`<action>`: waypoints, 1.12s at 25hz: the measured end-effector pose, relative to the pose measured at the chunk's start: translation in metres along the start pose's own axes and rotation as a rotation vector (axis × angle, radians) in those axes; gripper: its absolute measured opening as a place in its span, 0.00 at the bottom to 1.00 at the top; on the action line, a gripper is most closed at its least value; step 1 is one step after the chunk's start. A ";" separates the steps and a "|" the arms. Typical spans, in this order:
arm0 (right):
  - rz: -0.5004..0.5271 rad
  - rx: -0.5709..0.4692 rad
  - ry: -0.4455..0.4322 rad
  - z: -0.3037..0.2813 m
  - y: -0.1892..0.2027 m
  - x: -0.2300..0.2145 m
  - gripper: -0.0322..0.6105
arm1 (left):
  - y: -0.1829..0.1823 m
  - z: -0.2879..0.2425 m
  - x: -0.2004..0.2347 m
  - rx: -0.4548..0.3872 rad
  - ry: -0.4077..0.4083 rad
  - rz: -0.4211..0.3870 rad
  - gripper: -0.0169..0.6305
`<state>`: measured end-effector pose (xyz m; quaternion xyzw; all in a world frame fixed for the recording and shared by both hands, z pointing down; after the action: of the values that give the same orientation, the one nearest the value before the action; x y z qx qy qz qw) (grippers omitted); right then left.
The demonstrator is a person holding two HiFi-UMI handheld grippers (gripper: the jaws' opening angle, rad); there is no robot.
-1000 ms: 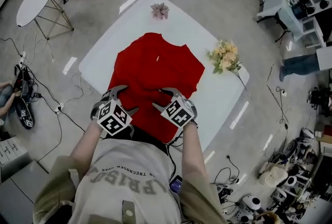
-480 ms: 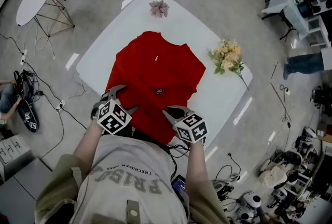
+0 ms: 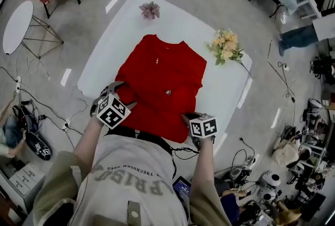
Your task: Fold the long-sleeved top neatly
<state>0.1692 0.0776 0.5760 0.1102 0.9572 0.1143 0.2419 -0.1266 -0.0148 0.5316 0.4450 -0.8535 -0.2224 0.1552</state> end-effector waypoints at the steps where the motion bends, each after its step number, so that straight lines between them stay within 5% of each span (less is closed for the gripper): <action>1: 0.022 0.005 0.021 0.002 -0.004 0.004 0.19 | 0.002 0.001 0.006 -0.002 0.008 -0.007 0.60; 3: 0.084 -0.039 0.038 0.013 -0.019 0.016 0.46 | 0.006 0.006 0.016 -0.004 0.022 -0.021 0.60; 7: 0.352 -0.191 0.110 0.029 -0.068 0.039 0.47 | 0.011 0.016 0.031 -0.015 0.042 -0.034 0.60; 11: 0.662 -0.091 0.179 0.005 -0.107 0.055 0.47 | 0.003 0.015 0.025 -0.034 0.095 0.006 0.60; 18: 1.044 0.146 0.204 -0.044 -0.132 0.059 0.47 | -0.023 0.006 -0.005 -0.038 0.136 0.040 0.60; 24: 1.195 0.256 0.121 -0.066 -0.130 0.049 0.44 | -0.033 -0.006 -0.023 -0.004 0.115 0.092 0.60; 28: 1.165 0.266 0.005 -0.067 -0.133 0.045 0.25 | -0.044 -0.012 -0.029 0.014 0.074 0.117 0.60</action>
<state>0.0772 -0.0481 0.5777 0.6461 0.7458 0.1076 0.1213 -0.0748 -0.0156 0.5171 0.4035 -0.8732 -0.1903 0.1963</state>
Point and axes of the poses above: the fingertips, and each gripper's own axes: z backward along the fingers, x to its left, y out of its underside, the point moved 7 cm from there along z, backward along the fingers, and after that the axes turned 1 degree about -y, right-handed, at the moved point
